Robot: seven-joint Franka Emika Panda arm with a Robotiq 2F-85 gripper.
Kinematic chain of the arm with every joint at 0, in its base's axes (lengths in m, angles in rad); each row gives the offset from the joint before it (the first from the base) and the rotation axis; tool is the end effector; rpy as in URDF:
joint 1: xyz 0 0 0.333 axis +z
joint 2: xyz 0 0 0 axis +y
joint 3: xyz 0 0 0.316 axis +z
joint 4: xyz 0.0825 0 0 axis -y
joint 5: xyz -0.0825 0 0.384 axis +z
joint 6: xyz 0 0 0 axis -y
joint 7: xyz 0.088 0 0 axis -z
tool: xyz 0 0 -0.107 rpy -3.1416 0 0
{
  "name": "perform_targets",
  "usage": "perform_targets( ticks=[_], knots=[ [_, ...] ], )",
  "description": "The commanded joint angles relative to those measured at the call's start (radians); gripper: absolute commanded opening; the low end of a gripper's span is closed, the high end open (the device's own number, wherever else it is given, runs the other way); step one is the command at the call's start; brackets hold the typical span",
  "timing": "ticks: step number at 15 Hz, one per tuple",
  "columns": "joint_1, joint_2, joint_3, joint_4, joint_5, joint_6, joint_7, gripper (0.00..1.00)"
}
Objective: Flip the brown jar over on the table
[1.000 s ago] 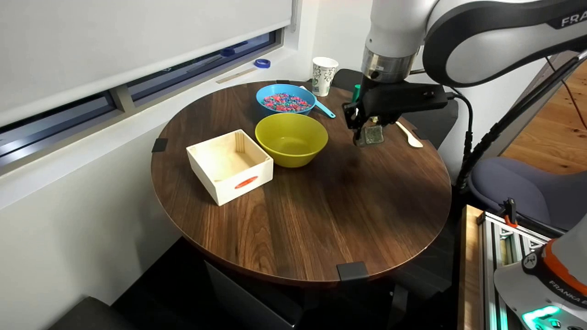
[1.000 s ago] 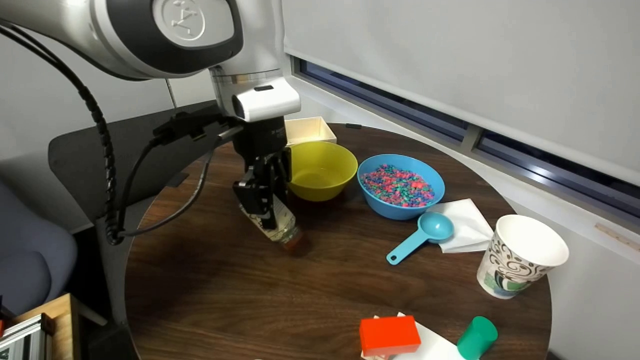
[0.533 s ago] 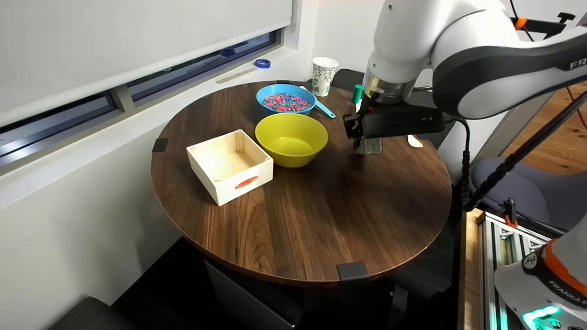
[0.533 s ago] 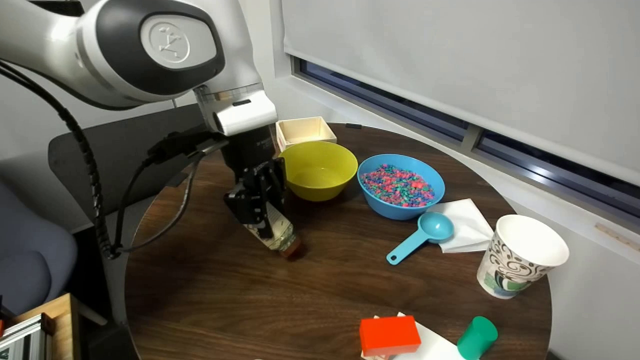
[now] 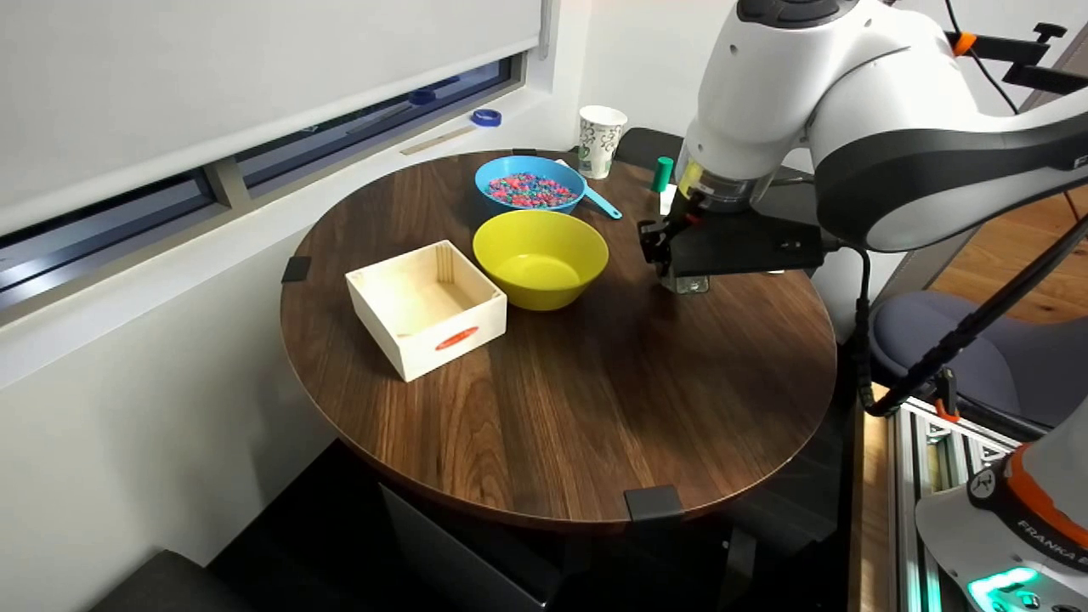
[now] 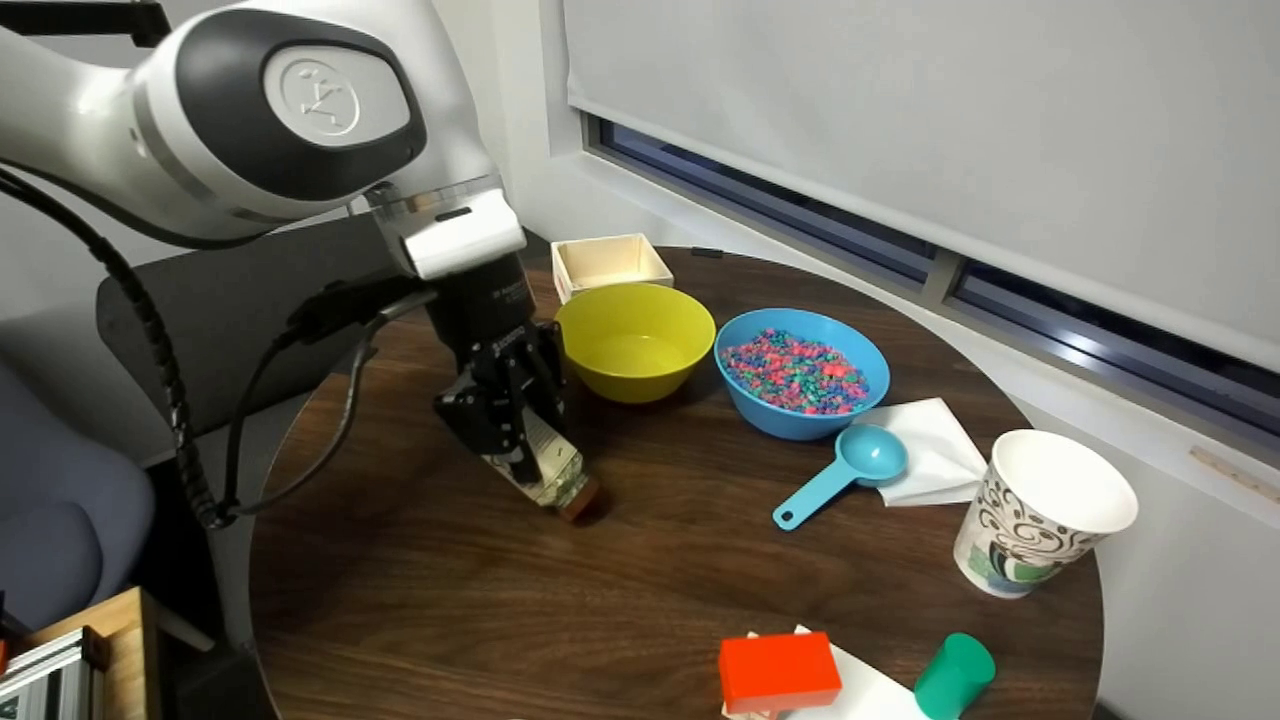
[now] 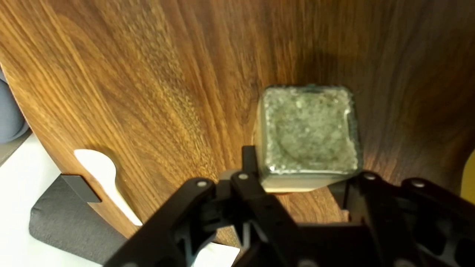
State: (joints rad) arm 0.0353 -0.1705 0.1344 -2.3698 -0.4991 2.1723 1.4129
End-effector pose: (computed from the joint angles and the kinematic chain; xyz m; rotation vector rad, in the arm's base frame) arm 0.4709 0.0625 0.3935 2.4800 -1.2792 0.4005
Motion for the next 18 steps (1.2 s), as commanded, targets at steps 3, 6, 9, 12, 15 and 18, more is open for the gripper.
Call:
perform_targets(
  ticks=[3, 6, 9, 12, 15, 18],
  knots=[
    [-0.006, -0.020, 0.006, -0.045, -0.030, 0.039, 0.041, 0.23],
    [-0.007, -0.020, 0.005, -0.048, -0.030, 0.046, 0.041, 0.26],
    [-0.008, -0.022, 0.004, -0.052, -0.028, 0.053, 0.043, 0.23],
    [-0.010, -0.023, 0.004, -0.056, -0.031, 0.060, 0.044, 0.25],
    [-0.010, -0.021, 0.003, -0.058, -0.029, 0.067, 0.042, 0.31],
    [-0.010, -0.021, 0.004, -0.060, -0.028, 0.069, 0.040, 0.44]
  ],
)
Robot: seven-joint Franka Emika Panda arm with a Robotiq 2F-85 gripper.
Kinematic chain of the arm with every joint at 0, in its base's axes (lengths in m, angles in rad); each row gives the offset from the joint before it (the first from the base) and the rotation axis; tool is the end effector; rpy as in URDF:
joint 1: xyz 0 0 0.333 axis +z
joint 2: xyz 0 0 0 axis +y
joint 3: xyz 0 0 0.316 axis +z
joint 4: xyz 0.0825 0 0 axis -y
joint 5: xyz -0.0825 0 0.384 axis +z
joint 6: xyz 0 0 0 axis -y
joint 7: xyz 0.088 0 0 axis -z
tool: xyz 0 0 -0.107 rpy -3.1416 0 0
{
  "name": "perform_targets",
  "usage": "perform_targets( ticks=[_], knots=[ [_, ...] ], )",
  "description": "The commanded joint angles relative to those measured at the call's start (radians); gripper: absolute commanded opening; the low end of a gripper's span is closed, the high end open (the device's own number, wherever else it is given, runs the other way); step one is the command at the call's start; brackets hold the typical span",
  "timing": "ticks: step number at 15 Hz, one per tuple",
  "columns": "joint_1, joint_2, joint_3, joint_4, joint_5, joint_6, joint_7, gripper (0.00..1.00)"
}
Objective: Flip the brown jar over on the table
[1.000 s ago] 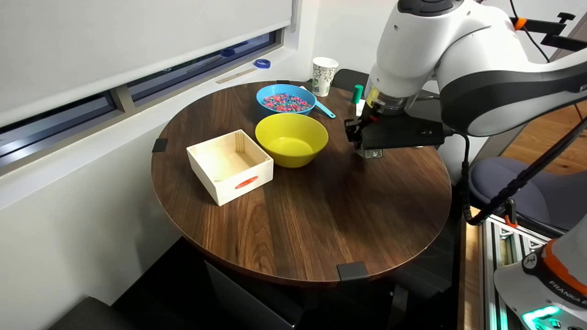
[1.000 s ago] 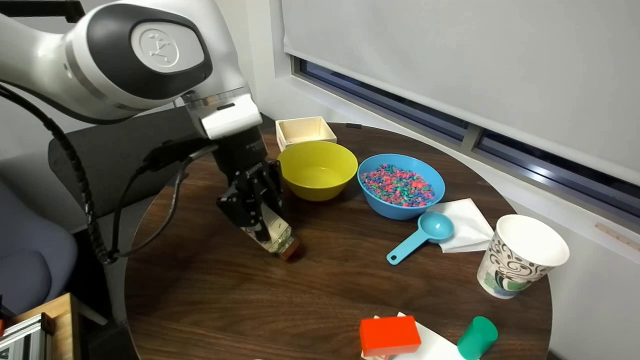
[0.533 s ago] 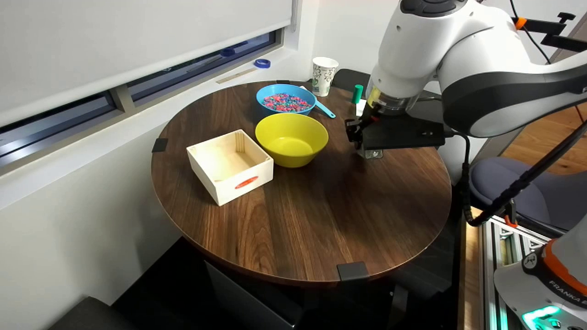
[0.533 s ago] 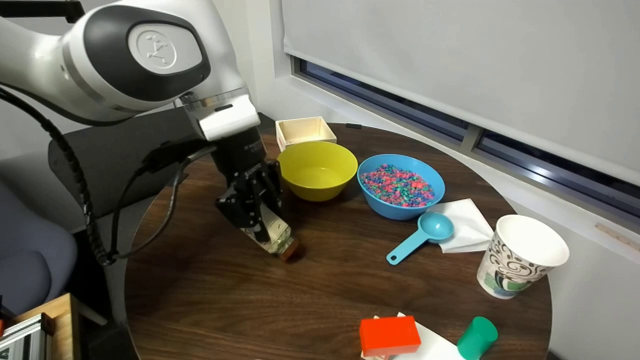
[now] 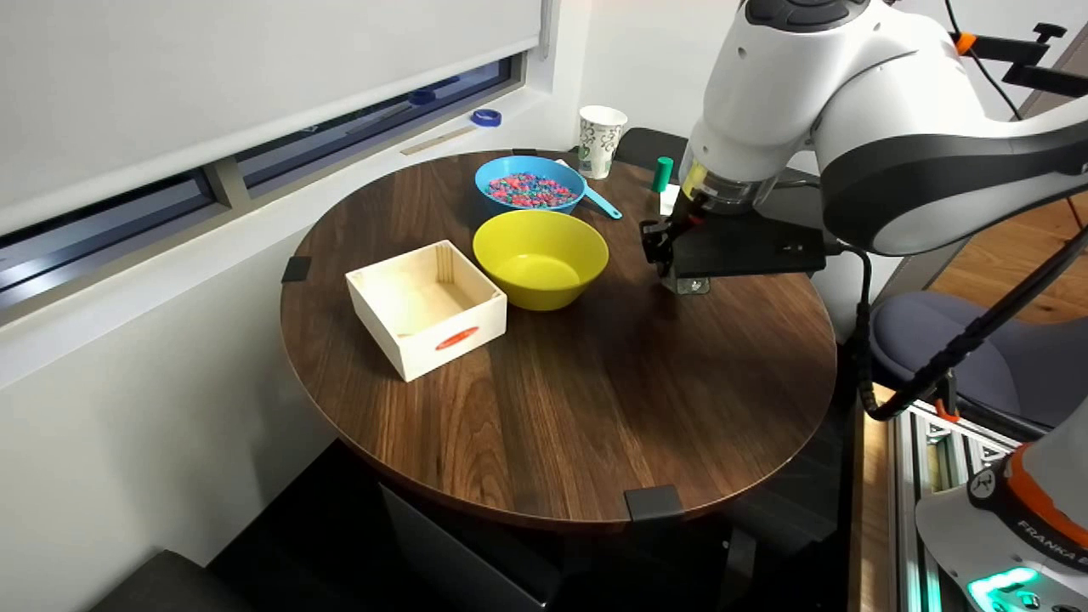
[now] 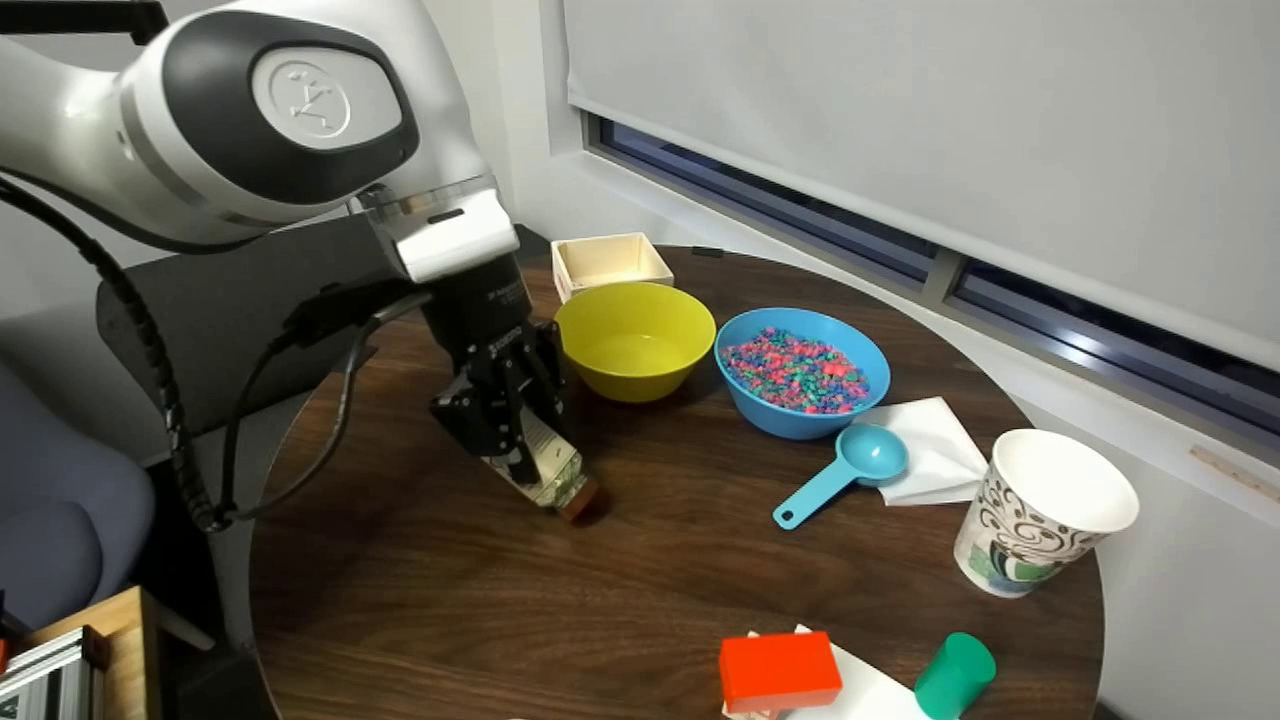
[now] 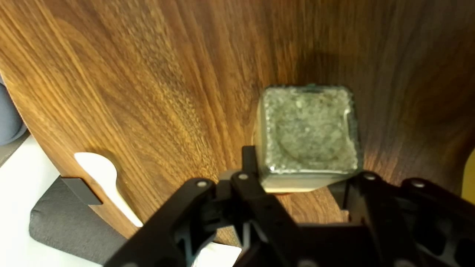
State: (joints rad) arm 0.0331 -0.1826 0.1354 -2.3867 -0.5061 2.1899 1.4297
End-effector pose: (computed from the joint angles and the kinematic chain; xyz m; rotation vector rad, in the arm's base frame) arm 0.4675 0.0622 0.3930 2.4786 -1.2931 0.4208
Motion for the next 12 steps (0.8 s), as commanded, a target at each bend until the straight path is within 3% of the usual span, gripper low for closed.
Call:
perform_targets(
  ticks=[1, 2, 4, 7, 12],
  knots=[
    [-0.008, -0.009, 0.002, -0.043, -0.021, 0.052, 0.023, 0.50],
    [-0.008, -0.008, 0.002, -0.044, -0.021, 0.054, 0.023, 0.54],
    [-0.010, -0.005, 0.002, -0.052, -0.021, 0.065, 0.021, 0.77],
    [-0.013, -0.008, 0.001, -0.064, -0.020, 0.089, 0.016, 0.99],
    [-0.025, -0.053, -0.020, -0.066, -0.003, 0.115, -0.061, 1.00]
  ],
)
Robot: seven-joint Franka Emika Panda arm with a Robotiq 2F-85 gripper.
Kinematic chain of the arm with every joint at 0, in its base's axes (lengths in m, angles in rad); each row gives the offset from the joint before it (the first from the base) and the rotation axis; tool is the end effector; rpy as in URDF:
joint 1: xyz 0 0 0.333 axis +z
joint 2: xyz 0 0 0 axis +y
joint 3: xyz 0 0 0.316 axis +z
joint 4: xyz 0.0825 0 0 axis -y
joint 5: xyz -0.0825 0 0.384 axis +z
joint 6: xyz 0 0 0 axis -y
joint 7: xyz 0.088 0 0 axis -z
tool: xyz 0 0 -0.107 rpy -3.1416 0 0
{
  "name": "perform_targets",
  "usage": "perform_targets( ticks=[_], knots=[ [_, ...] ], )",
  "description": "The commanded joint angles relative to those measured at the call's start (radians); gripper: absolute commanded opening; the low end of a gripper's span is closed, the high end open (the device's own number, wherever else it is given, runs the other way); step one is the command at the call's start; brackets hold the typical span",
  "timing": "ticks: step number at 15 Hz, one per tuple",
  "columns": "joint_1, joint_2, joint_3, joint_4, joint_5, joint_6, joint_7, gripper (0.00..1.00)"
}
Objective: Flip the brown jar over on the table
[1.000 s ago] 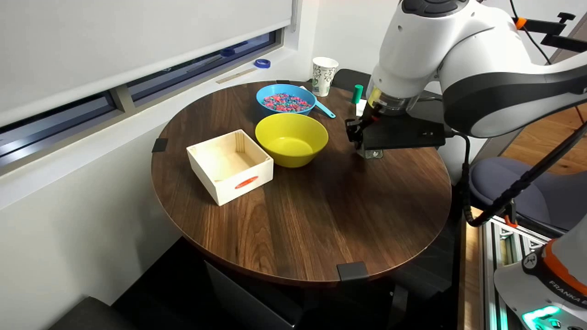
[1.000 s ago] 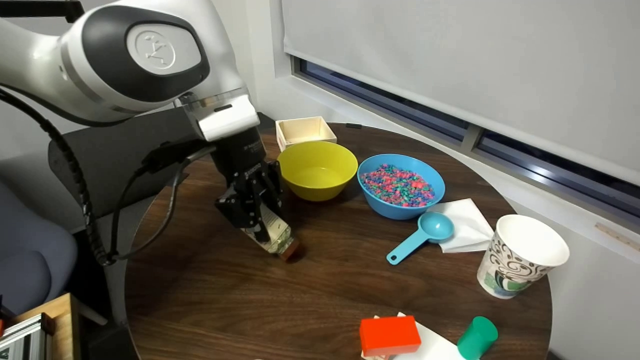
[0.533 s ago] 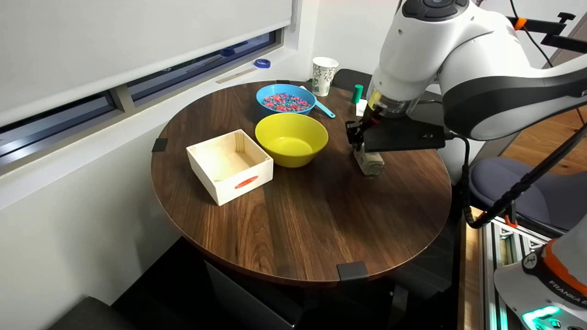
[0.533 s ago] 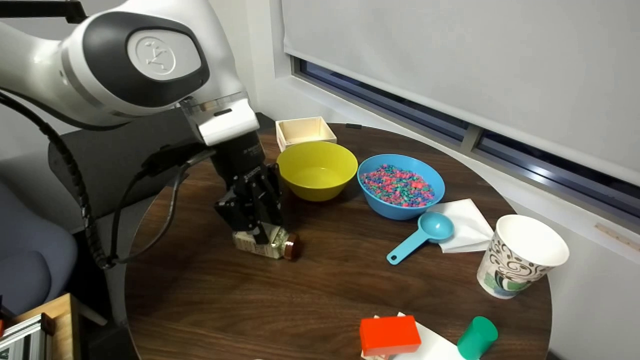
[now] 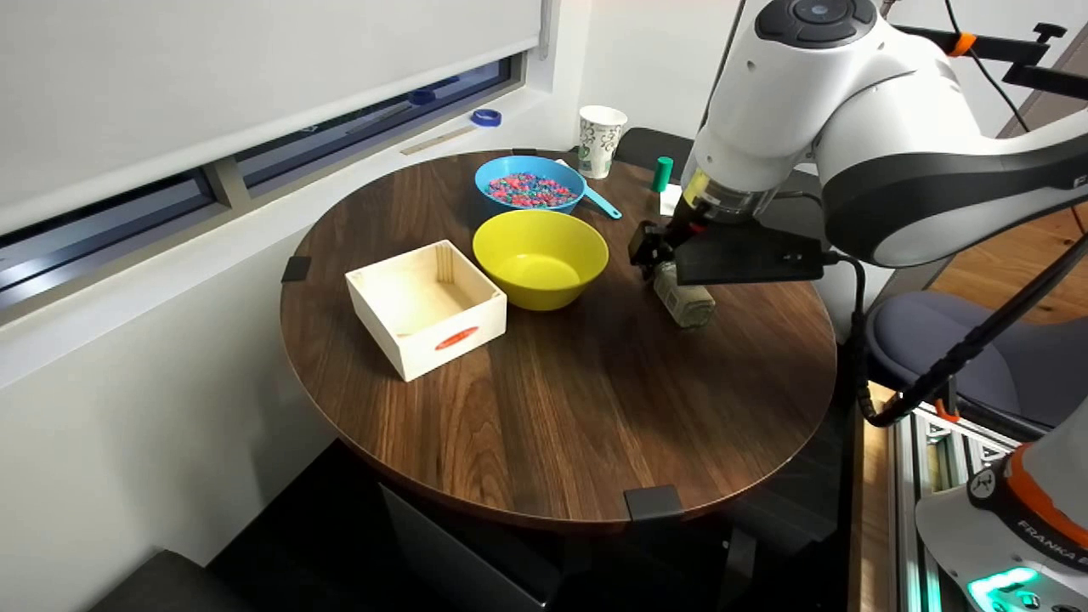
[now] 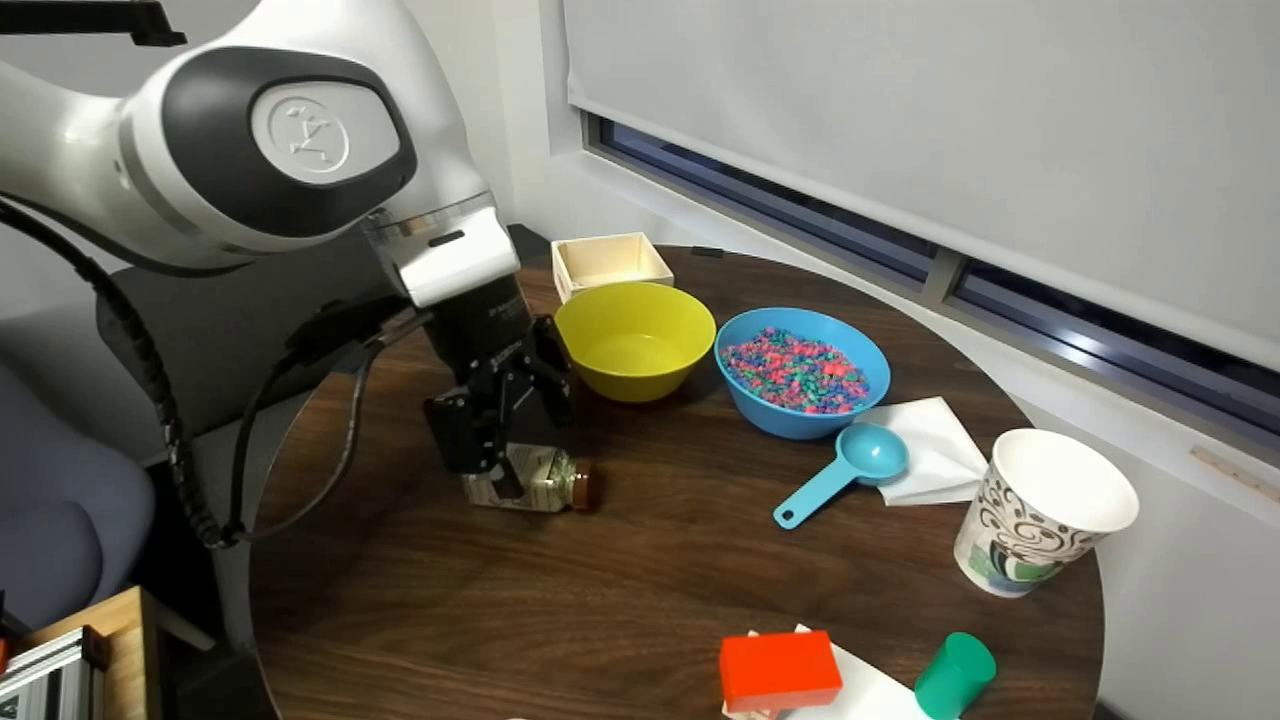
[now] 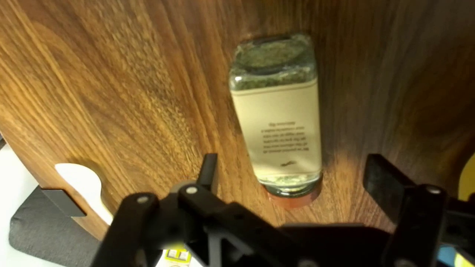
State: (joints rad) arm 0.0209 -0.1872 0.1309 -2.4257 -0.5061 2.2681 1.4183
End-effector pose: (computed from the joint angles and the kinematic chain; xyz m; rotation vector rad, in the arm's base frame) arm 0.4645 0.0587 0.3836 2.5214 -1.2871 0.4444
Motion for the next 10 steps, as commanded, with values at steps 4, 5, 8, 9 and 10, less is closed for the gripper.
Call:
perform_targets(
  ticks=[4, 5, 8, 9, 10],
  knots=[
    [-0.014, -0.095, -0.085, -0.039, 0.165, 0.092, -0.283, 1.00],
    [-0.019, -0.107, -0.100, -0.046, 0.200, 0.122, -0.330, 1.00],
    [-0.050, -0.082, -0.069, -0.011, 0.180, 0.096, -0.314, 1.00],
    [-0.052, -0.087, -0.072, -0.014, 0.185, 0.099, -0.322, 1.00],
    [-0.051, -0.088, -0.072, -0.015, 0.186, 0.099, -0.323, 1.00]
  ],
)
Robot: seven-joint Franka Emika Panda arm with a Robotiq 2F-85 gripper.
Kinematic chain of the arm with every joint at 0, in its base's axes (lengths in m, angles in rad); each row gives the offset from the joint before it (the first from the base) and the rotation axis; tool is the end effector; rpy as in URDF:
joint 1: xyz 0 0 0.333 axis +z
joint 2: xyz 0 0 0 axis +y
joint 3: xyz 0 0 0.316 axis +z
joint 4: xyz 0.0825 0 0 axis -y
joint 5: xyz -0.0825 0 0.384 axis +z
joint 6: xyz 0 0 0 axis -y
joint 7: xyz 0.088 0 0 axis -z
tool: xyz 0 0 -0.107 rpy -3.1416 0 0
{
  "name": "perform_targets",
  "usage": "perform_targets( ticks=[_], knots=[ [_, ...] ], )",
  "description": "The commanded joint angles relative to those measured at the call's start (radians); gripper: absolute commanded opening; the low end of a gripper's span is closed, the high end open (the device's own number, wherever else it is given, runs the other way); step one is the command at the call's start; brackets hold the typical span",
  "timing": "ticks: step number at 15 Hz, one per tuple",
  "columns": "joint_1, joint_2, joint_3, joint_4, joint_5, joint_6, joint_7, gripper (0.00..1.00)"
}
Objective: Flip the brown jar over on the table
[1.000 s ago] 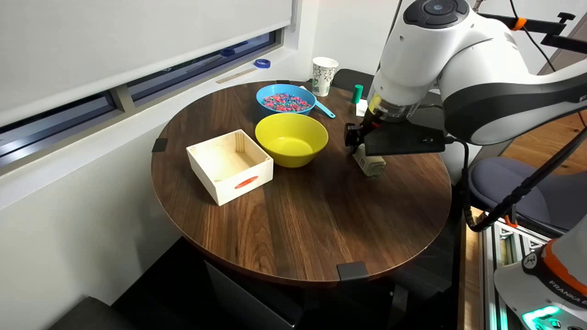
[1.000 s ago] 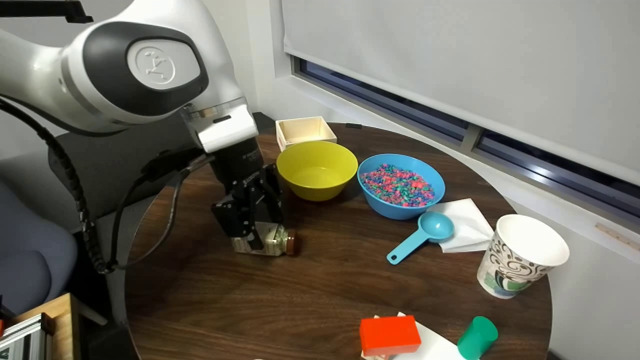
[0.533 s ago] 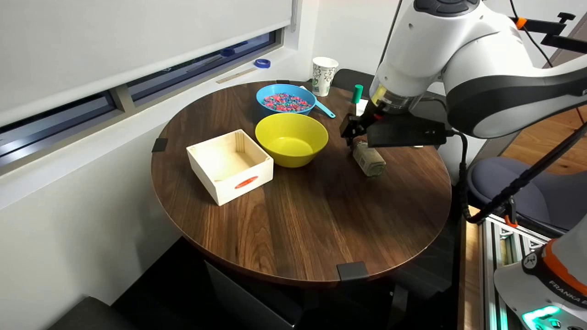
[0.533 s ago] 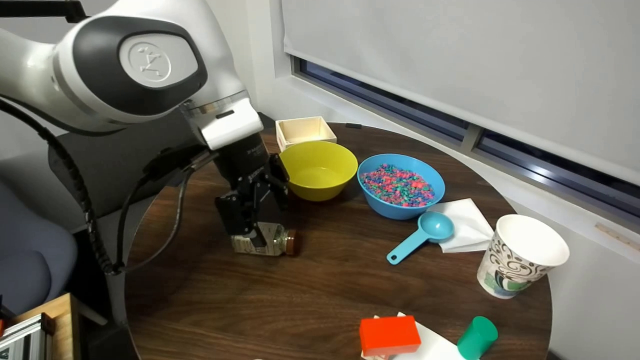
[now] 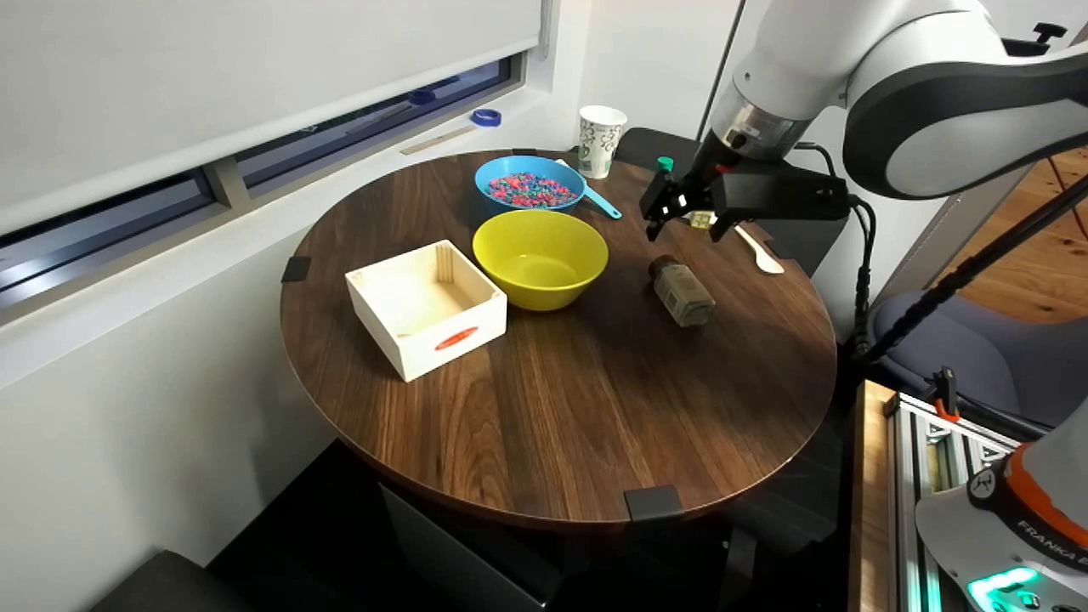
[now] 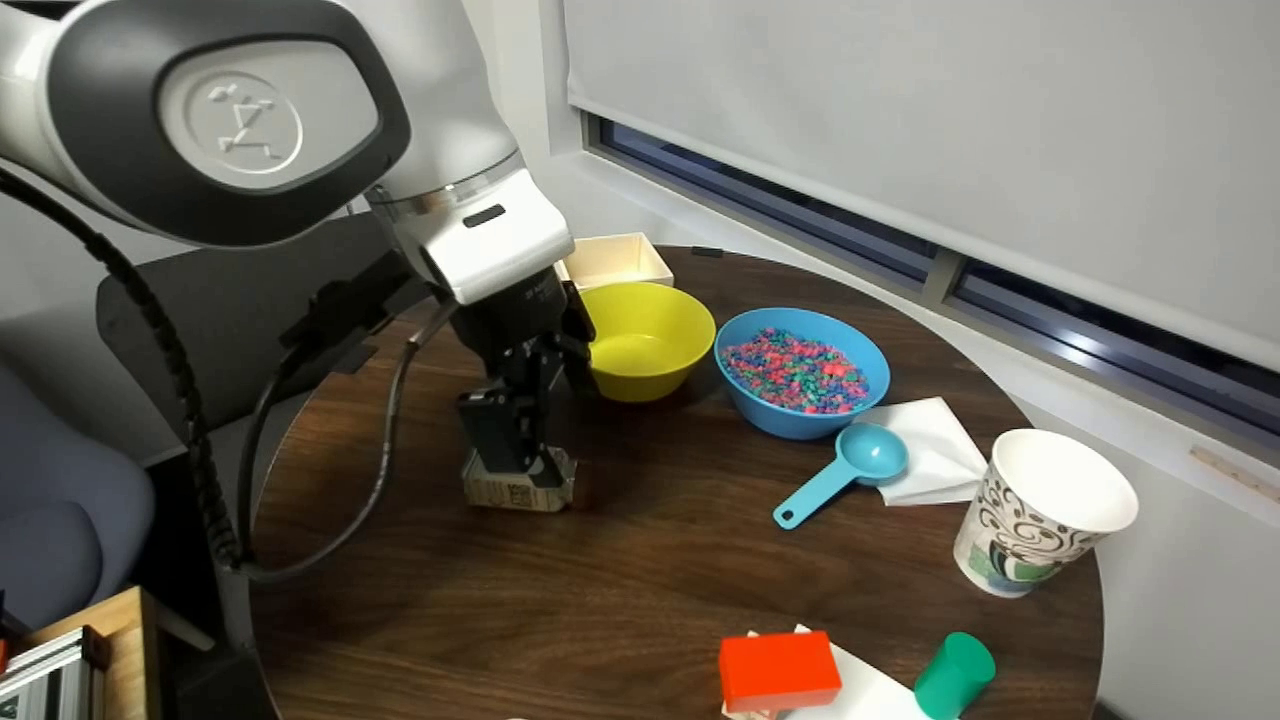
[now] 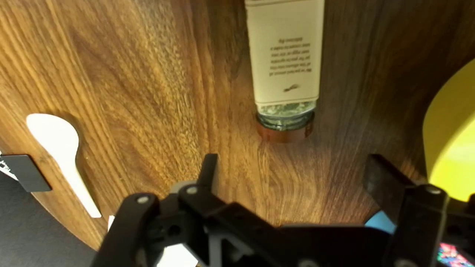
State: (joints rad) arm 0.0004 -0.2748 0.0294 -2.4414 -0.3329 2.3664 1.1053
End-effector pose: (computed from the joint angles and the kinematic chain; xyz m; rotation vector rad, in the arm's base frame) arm 0.4656 0.0102 0.4254 2.7176 -1.2465 0.4636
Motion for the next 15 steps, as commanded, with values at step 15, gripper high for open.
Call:
perform_targets(
  ticks=[15],
  knots=[
    [-0.045, 0.052, -0.139, 0.047, 0.665, -0.215, -0.667, 1.00]
  ],
)
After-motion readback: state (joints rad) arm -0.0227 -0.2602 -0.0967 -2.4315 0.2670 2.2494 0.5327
